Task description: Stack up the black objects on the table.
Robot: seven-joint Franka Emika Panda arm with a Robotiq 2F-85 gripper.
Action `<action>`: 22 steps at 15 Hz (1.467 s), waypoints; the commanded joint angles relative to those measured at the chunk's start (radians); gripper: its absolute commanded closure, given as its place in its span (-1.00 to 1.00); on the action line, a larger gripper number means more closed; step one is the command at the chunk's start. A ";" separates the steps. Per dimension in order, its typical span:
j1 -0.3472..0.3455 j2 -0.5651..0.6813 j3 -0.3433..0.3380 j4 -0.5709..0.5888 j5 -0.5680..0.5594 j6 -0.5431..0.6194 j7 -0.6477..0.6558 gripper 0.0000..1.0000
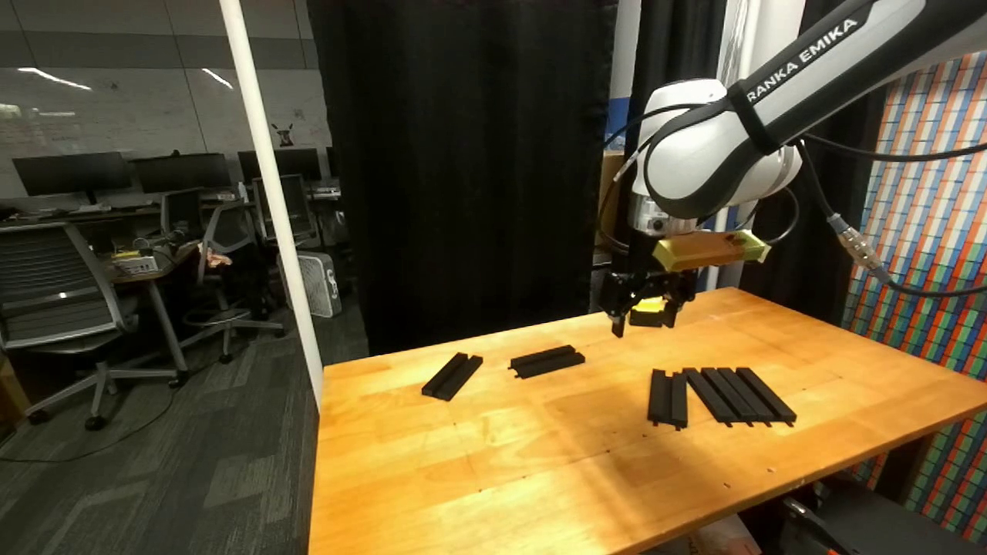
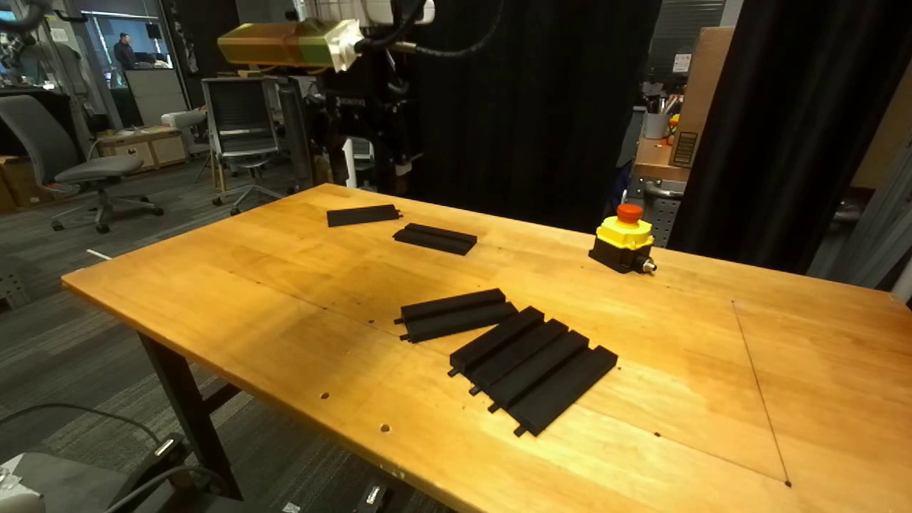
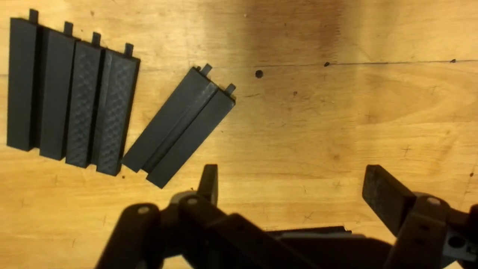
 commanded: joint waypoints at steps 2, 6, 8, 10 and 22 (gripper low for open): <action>-0.014 0.028 -0.019 -0.003 0.022 0.034 0.086 -1.00; -0.023 0.107 -0.039 0.000 0.040 0.113 0.139 -1.00; -0.026 0.151 -0.047 0.004 0.047 0.164 0.166 -1.00; -0.025 0.201 -0.059 0.004 0.070 0.216 0.185 -1.00; -0.018 0.384 -0.132 -0.019 0.080 0.388 0.353 -1.00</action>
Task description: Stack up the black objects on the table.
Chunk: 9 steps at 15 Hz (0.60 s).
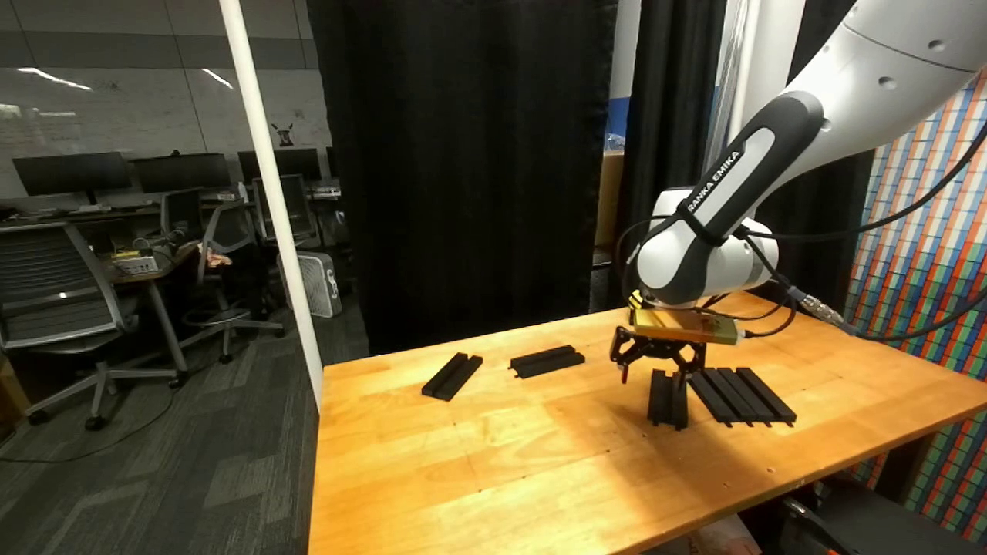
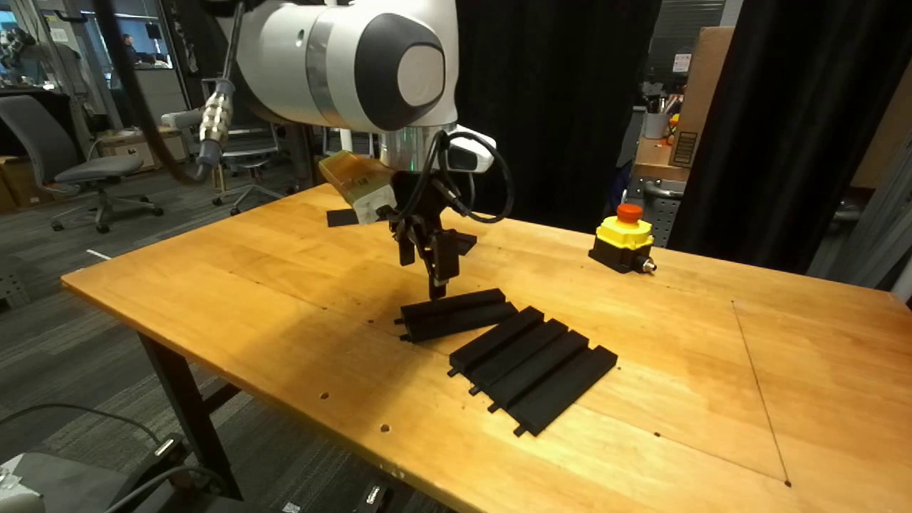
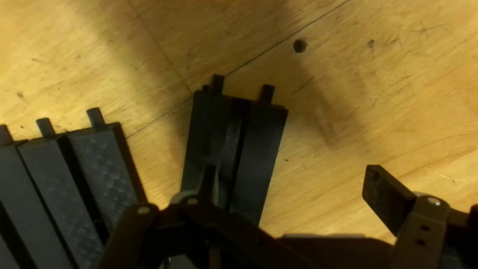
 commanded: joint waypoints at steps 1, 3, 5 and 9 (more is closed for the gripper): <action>0.010 0.034 -0.022 -0.005 0.007 0.057 0.065 -1.00; 0.011 0.046 -0.036 -0.009 0.004 0.073 0.092 -1.00; 0.009 0.057 -0.049 -0.008 0.008 0.079 0.102 -1.00; 0.008 0.073 -0.071 -0.006 0.014 0.089 0.107 -1.00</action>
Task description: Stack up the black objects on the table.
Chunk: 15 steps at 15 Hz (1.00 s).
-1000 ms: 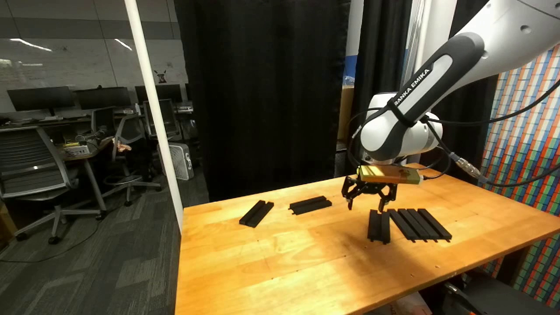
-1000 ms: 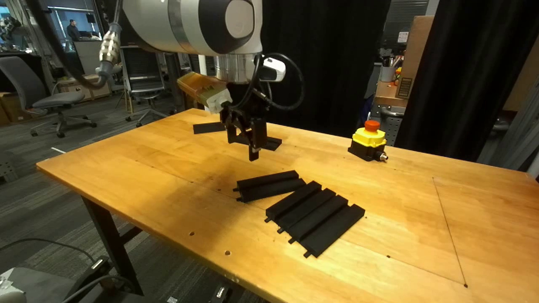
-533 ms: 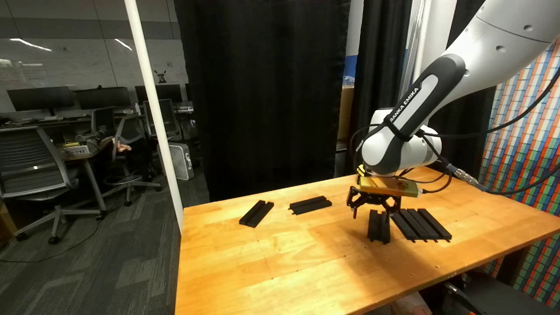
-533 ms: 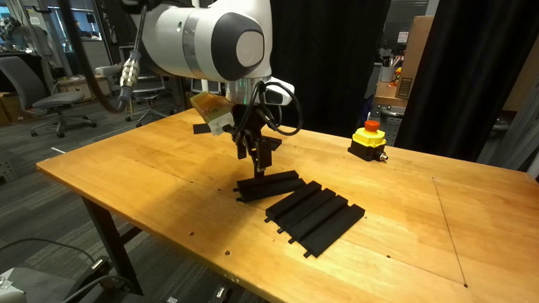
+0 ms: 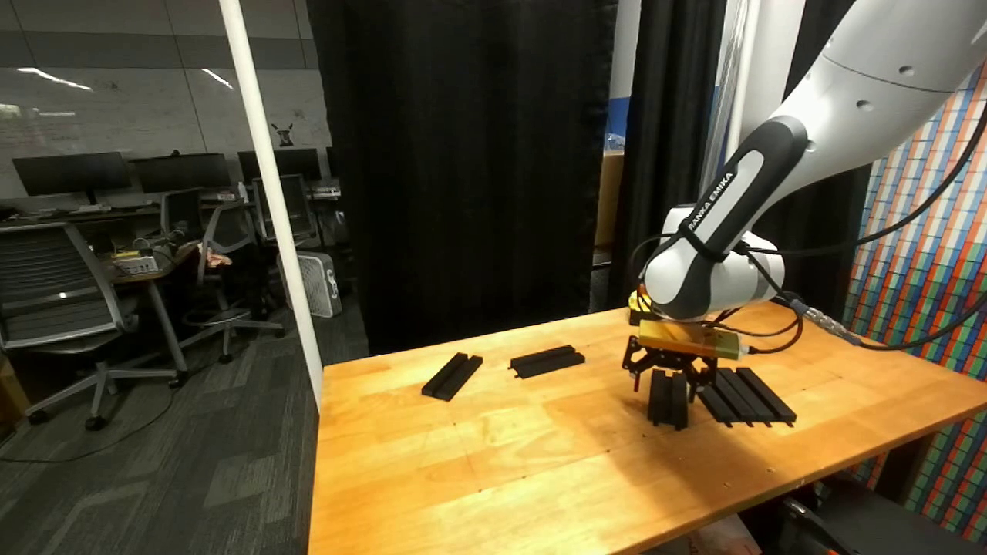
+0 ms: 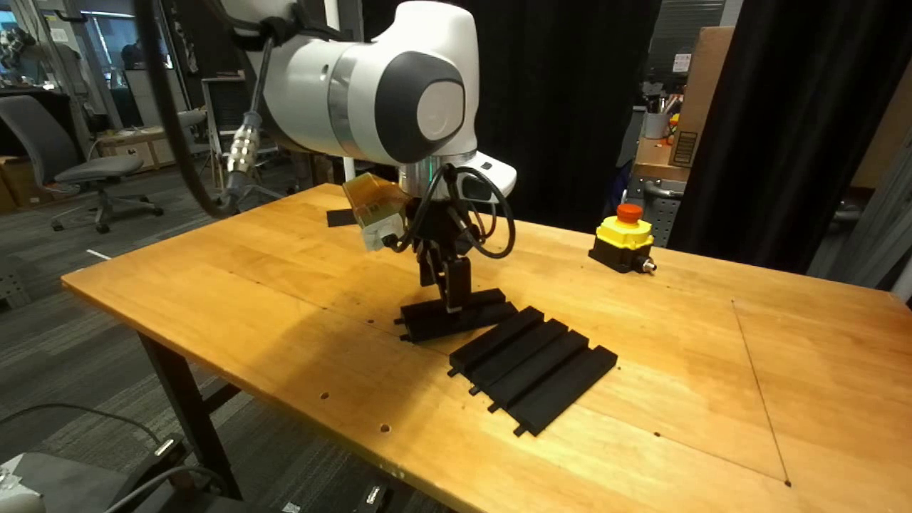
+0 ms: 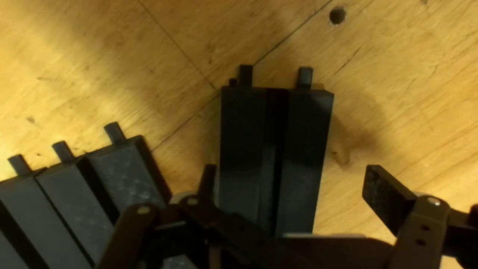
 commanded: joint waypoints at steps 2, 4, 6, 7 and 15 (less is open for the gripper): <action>0.008 0.019 -0.023 0.004 0.021 0.036 0.009 -1.00; 0.006 0.033 -0.024 0.009 0.039 0.037 -0.006 -1.00; 0.005 0.044 -0.024 0.012 0.059 0.035 -0.012 -1.00; 0.005 0.048 -0.024 0.014 0.065 0.034 -0.013 -1.00; 0.005 0.057 -0.032 0.015 0.081 0.038 -0.024 -0.03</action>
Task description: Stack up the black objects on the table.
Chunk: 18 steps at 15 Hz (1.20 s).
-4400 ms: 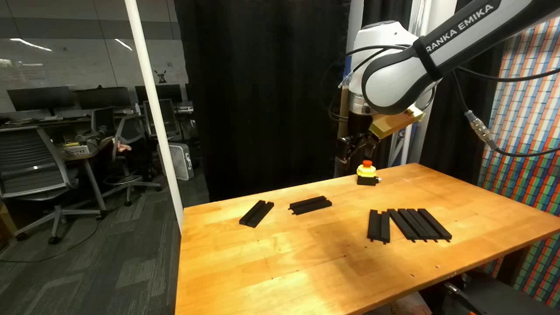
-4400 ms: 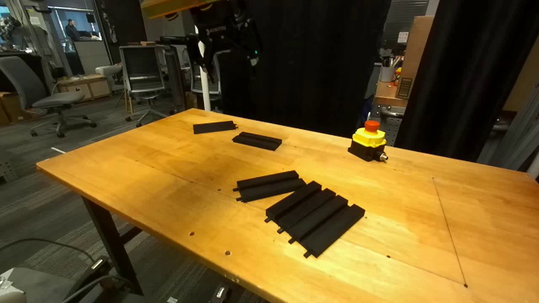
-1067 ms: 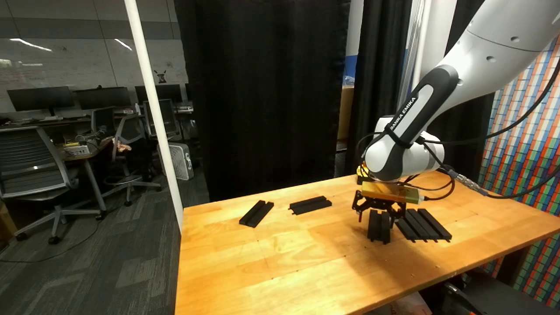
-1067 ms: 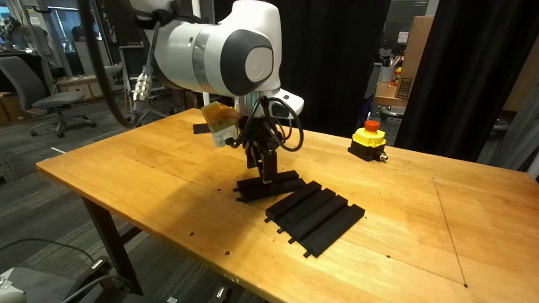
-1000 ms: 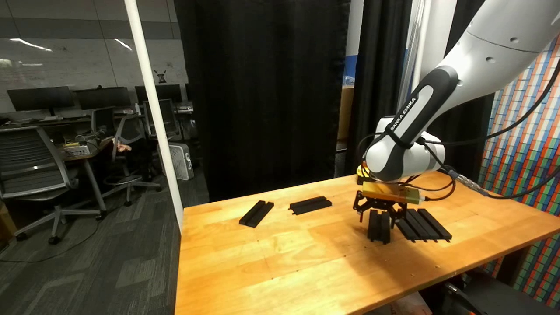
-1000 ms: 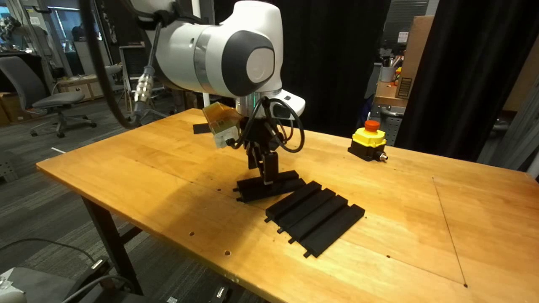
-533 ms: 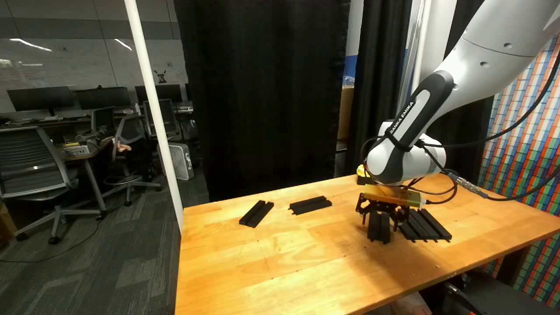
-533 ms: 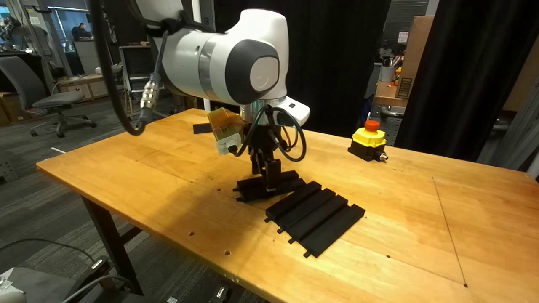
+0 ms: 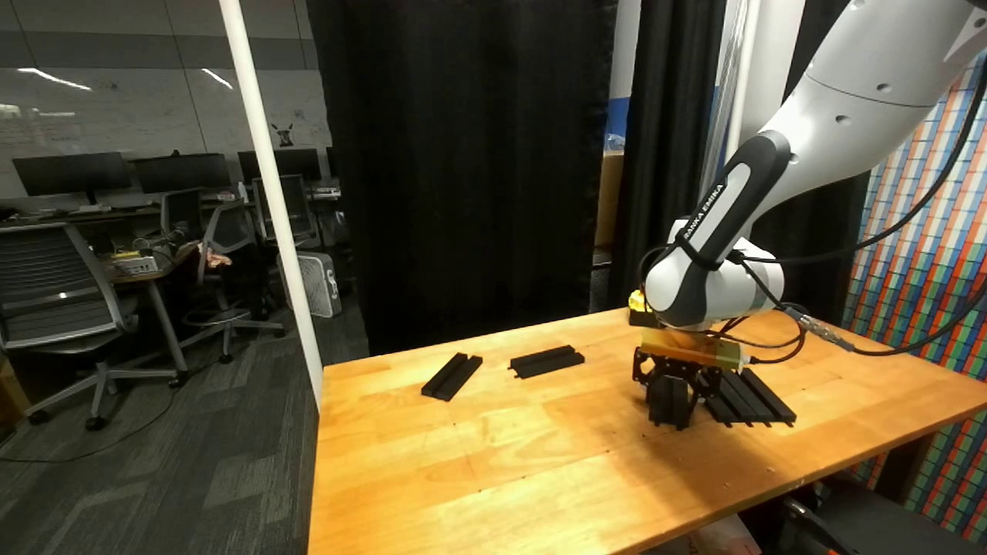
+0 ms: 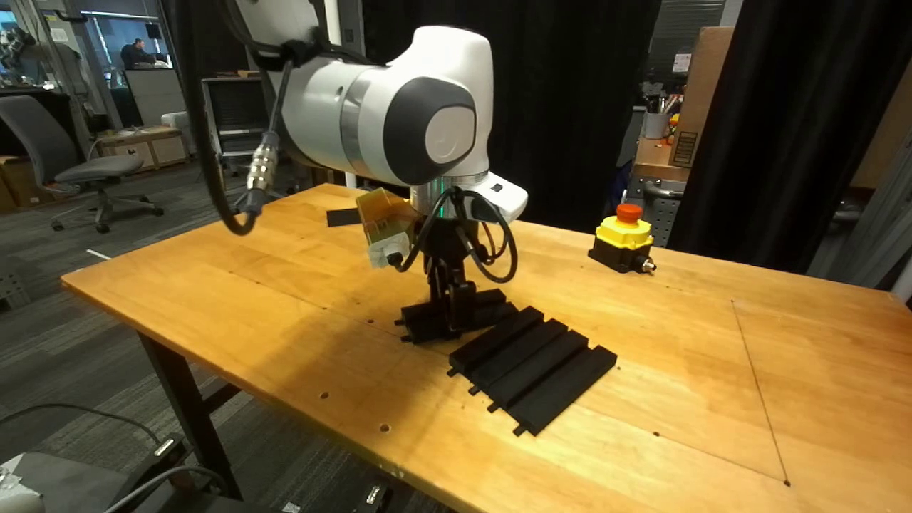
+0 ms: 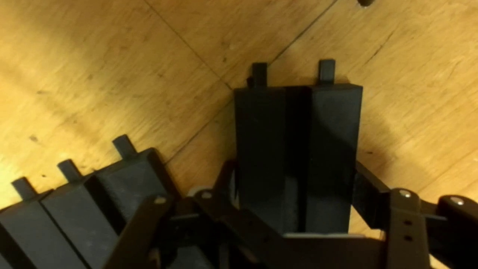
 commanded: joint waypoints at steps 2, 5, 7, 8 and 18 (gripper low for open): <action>-0.001 -0.022 -0.006 -0.004 0.037 0.022 -0.047 0.07; -0.006 -0.061 -0.005 -0.014 0.042 0.007 -0.103 0.09; -0.005 -0.095 -0.012 -0.025 0.025 0.001 -0.126 0.09; -0.006 -0.118 -0.018 -0.033 0.013 -0.001 -0.131 0.09; -0.090 -0.224 -0.061 -0.093 -0.156 -0.022 -0.188 0.09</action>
